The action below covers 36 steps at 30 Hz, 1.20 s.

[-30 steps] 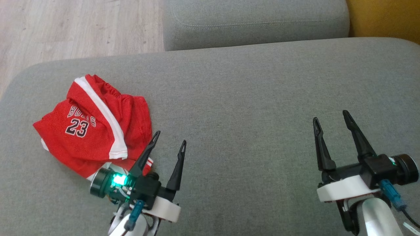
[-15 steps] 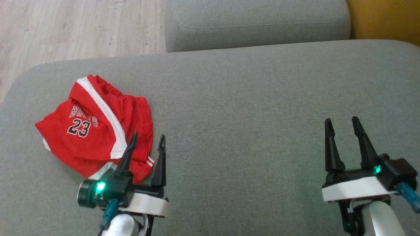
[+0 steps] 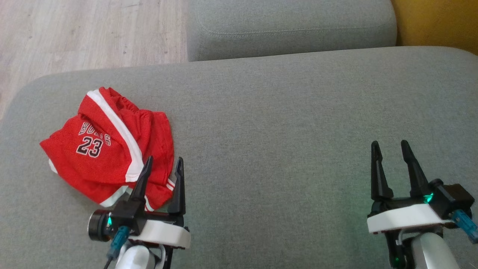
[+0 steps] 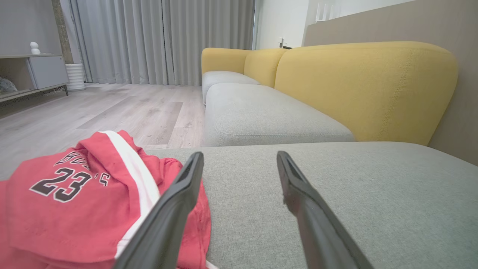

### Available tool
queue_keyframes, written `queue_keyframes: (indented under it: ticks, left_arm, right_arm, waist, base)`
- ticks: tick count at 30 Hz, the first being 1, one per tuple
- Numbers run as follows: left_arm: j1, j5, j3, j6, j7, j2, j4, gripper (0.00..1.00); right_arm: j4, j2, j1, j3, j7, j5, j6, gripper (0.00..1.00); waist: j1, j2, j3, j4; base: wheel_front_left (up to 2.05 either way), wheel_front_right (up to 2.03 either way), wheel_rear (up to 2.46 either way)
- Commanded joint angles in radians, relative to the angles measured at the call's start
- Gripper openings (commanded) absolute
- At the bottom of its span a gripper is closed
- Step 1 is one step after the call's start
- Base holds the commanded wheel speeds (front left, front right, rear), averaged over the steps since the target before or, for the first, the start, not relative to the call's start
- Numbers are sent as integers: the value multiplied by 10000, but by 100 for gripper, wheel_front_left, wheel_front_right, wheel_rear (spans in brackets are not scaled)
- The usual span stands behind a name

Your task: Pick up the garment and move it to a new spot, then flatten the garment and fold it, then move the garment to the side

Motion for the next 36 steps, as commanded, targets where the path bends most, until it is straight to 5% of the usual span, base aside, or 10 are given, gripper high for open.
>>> queue_keyframes:
  ticks: [1, 18, 36]
  left_arm:
    - [-258, 78, 413, -56, -95, -31, -242, 100]
    - [-96, 498, 917, -250, -95, -197, -172, 100]
    - [169, 720, 1212, -301, -95, -252, -113, 100]
  right_arm:
    - [-283, -95, -351, 253, -107, 39, -7, 100]
    - [-219, -95, -201, 625, -107, -48, -7, 100]
    - [-205, -95, 115, 1255, -107, 20, -7, 100]
  waist:
    - [0, 0, 3, 12]
    - [0, 0, -201, 735]
    - [0, 0, -461, 2508]
  base:
    - [0, 0, 0]
    - [0, 0, 0]
    - [0, 0, 0]
